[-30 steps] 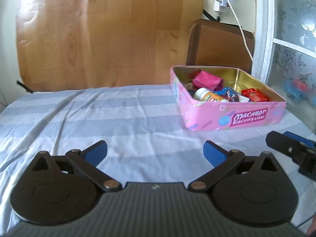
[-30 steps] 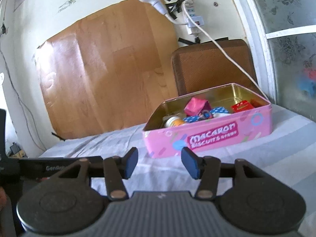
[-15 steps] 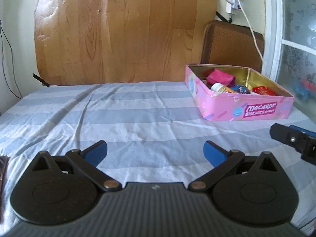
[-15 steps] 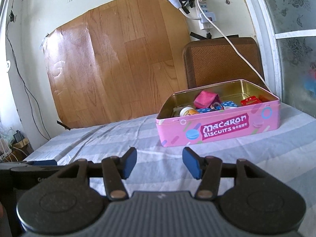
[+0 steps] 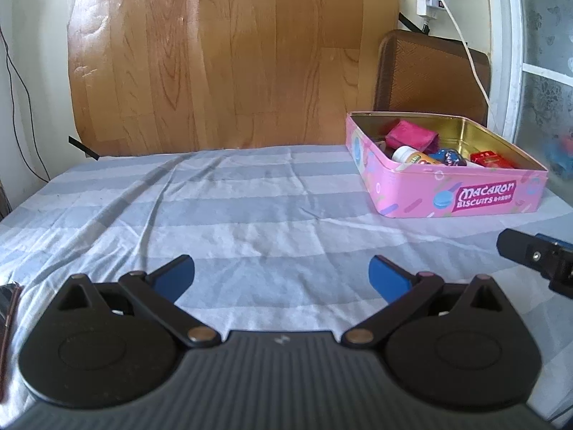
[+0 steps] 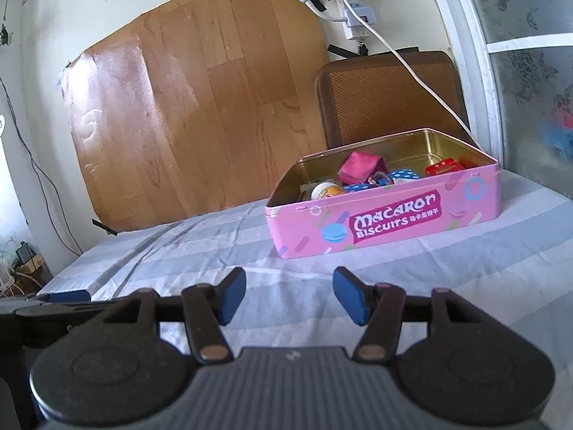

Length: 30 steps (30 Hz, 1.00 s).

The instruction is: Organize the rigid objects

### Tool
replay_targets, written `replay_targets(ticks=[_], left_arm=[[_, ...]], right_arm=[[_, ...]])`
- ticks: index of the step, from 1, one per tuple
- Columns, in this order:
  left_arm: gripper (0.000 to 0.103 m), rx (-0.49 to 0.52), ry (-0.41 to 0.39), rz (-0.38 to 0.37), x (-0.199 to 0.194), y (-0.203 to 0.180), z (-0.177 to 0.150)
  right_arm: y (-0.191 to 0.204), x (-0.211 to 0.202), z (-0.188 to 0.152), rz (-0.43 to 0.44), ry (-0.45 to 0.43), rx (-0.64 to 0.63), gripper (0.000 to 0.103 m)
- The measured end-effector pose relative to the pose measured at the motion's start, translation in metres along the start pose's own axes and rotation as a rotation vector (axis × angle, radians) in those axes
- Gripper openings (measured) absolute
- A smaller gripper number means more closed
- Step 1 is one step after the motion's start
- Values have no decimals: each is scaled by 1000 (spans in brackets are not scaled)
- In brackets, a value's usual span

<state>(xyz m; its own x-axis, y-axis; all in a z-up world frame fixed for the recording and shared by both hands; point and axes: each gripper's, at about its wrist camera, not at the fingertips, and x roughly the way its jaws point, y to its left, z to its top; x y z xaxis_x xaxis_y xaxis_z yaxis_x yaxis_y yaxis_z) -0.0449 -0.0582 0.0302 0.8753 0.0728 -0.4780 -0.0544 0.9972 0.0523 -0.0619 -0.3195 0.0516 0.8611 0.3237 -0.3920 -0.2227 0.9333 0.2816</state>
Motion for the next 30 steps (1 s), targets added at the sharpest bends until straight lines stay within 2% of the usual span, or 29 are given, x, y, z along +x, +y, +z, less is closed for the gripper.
replay_targets(ticks=[5,14,30], left_arm=[[103,15,0,9,-1,-5,0],[103,22,42,-24,3,-9,-2],[103,24,63,-49,3,-16,-5]], right_arm=[[-3,2,-1,-8,8,14,56],[-8,5,-2,-15,15,27,58],[-12,4,-4,-26,13,44,60]])
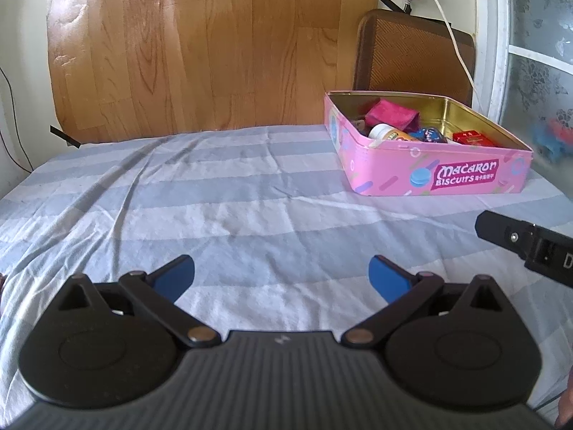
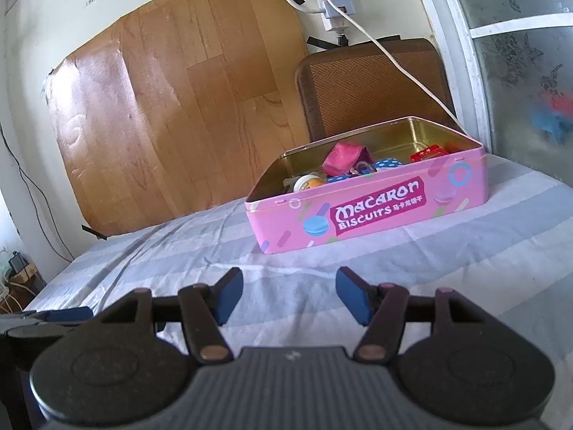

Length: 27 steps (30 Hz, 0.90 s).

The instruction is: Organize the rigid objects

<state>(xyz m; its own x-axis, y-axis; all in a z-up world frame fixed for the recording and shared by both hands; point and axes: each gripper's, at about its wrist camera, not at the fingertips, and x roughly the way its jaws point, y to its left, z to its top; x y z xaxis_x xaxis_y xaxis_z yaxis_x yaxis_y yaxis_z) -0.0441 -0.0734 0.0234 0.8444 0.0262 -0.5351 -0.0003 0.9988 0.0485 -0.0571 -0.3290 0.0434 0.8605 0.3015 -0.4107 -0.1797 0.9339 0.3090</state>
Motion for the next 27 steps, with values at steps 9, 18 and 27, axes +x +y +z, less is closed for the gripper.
replay_targets(ticks=[9,18,27], left_arm=[[103,4,-3,5,0,-1,1],[103,5,9,0,2,-4,0],[103,10,15,-9,4,-5,-1]], right_arm=[[-3,-1,1,-16,-12,9,60],[-7,-2,0,-25,-14,20,61],[-10,-1,-1,-25,-12,25,61]])
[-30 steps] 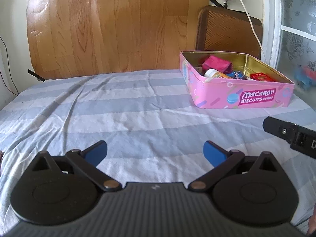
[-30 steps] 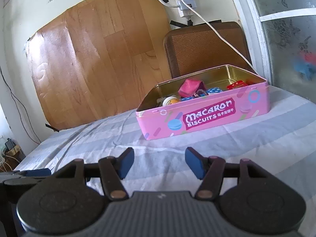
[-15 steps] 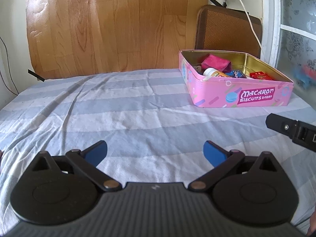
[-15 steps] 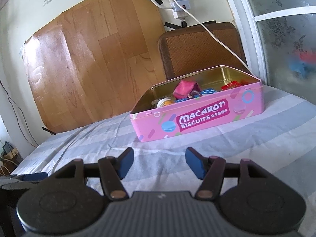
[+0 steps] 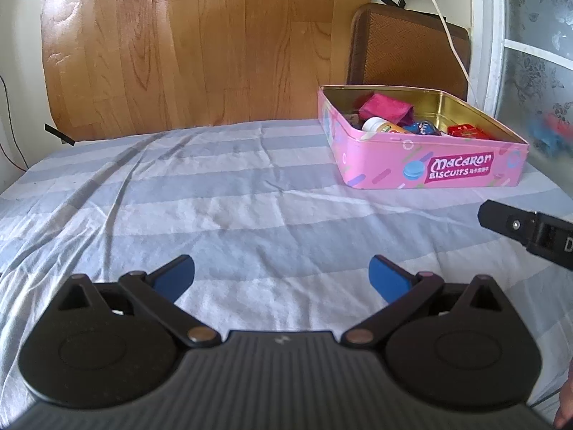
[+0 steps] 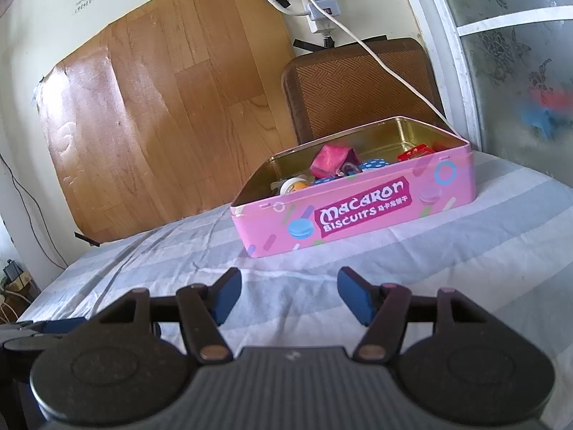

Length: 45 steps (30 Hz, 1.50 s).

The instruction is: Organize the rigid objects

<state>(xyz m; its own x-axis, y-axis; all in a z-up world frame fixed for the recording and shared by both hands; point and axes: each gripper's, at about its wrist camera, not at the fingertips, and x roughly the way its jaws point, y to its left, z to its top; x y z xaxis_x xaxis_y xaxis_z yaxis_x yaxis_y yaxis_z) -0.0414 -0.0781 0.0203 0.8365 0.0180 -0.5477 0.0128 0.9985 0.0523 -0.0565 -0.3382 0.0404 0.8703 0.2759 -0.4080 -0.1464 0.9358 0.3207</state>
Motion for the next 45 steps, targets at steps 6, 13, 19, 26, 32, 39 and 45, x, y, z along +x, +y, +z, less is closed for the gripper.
replay_targets(ticks=[6,13,19,26,32,39,45], left_arm=[[103,11,19,26,4,-1,-1],[103,21,19,51,4,-2,0],[103,15,40,70,8,-1,1],[103,-6,87,32,10,-1,4],[103,-12,123,14,13,-3,4],[103,-8,122,2,12,-3,5],[103,-8,125,-4,14,-4,5]], right_arm=[[-1,0,-1,-1,0,4,62],[0,0,-2,-5,-1,8,62],[0,0,-2,-5,-1,8,63],[0,0,0,-8,-2,14,63],[1,0,-1,-9,-2,14,64],[1,0,-1,-9,-2,15,67],[1,0,-1,-10,0,18,68]])
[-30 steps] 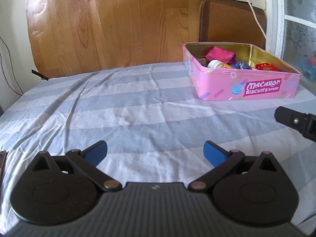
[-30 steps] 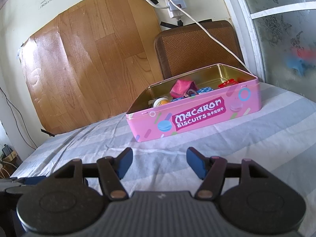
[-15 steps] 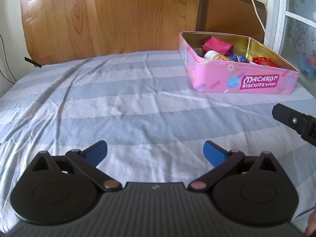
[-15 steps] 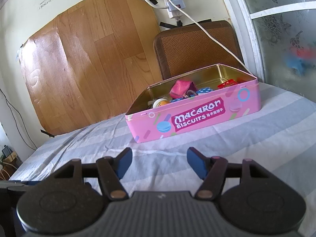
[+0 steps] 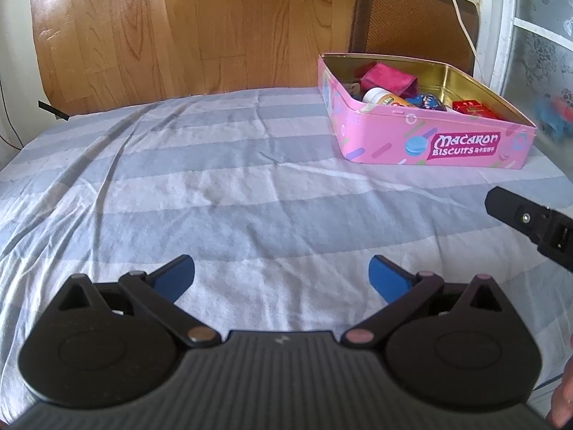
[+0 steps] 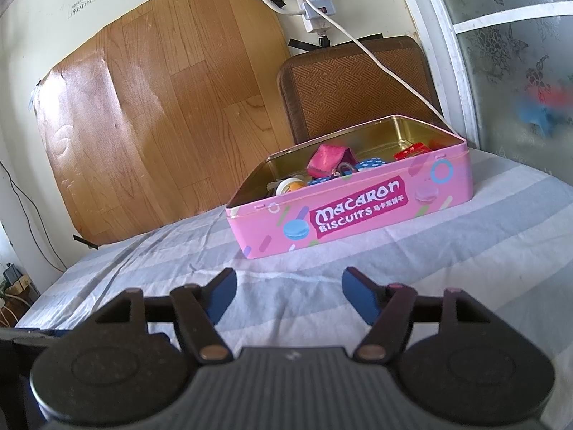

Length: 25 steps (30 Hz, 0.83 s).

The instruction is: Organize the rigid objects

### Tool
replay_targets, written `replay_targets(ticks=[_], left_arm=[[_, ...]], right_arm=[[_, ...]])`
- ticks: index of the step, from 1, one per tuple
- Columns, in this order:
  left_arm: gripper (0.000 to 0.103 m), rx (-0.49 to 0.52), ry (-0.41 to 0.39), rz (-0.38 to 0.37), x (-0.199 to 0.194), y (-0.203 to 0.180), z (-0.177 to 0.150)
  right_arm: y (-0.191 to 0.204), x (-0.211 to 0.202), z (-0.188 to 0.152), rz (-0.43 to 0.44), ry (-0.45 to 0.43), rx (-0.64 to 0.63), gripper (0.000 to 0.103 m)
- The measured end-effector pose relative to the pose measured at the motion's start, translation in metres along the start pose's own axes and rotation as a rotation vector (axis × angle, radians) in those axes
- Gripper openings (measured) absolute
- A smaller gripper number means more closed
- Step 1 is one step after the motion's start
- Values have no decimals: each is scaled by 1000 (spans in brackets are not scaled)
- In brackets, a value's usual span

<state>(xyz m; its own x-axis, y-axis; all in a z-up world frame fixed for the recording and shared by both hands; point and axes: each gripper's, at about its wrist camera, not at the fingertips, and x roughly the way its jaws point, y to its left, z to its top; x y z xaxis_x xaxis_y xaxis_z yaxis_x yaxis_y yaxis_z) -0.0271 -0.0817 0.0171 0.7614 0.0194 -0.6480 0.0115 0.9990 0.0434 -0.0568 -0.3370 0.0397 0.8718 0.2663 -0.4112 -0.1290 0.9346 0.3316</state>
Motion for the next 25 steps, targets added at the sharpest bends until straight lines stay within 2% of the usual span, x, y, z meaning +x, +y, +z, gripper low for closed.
replay_targets(ticks=[17,23,25], left_arm=[[103,-13,10,-21,1,2,0],[103,-5,-16,-48,-1,2,1],[103,7,-26,-52,1,0,4]], right_arm=[[-2,0,-1,-2,-2,3,68],[-2,1,-2,0,-1,-4,68],[-1,3,-2,6,4,-6,74]])
